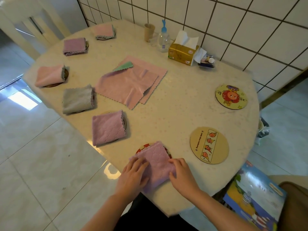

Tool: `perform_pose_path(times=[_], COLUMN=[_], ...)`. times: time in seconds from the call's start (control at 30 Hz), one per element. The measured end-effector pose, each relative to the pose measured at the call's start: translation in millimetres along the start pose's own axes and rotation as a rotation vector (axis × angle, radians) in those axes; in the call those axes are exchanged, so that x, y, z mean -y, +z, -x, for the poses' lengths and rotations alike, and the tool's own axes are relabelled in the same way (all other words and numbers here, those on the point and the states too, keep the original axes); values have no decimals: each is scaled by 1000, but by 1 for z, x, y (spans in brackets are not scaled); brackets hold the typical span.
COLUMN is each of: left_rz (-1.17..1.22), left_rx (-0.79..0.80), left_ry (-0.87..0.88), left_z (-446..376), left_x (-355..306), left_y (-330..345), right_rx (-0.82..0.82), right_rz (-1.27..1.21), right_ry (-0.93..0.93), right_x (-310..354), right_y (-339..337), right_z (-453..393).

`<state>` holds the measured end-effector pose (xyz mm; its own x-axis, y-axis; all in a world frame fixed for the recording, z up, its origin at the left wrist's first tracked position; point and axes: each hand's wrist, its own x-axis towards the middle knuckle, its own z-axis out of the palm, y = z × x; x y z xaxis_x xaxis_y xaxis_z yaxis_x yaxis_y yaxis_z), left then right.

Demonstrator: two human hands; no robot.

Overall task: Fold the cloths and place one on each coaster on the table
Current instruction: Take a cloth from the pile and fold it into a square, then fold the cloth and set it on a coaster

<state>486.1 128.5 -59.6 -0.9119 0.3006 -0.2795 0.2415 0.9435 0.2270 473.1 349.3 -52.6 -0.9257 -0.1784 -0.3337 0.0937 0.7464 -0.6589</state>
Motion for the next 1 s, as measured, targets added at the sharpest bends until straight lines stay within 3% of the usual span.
perform_pose_path(times=[0.27, 0.4, 0.53, 0.63, 0.73, 0.87, 1.0], left_rz=[115, 292, 160, 252, 140, 40, 1], left_rx=[114, -12, -213, -75, -42, -129, -60], left_ry=[83, 59, 91, -37, -82, 59, 130], left_z=[-44, -95, -137, -179, -213, -240, -251], left_x=[17, 61, 116, 172, 220, 251, 267], left_y=[-42, -90, -127, -135, -140, -141, -135], right_rx=[30, 3, -10, -24, 7, 56, 26], right_rz=[245, 222, 219, 249, 316, 515, 635], right_ry=[34, -50, -98, -122, -143, -208, -158], right_x=[22, 60, 106, 137, 159, 169, 171], right_y=[-22, -38, -44, -36, -20, 10, 23], right_z=[-40, -104, -174, -226, -267, -297, -306])
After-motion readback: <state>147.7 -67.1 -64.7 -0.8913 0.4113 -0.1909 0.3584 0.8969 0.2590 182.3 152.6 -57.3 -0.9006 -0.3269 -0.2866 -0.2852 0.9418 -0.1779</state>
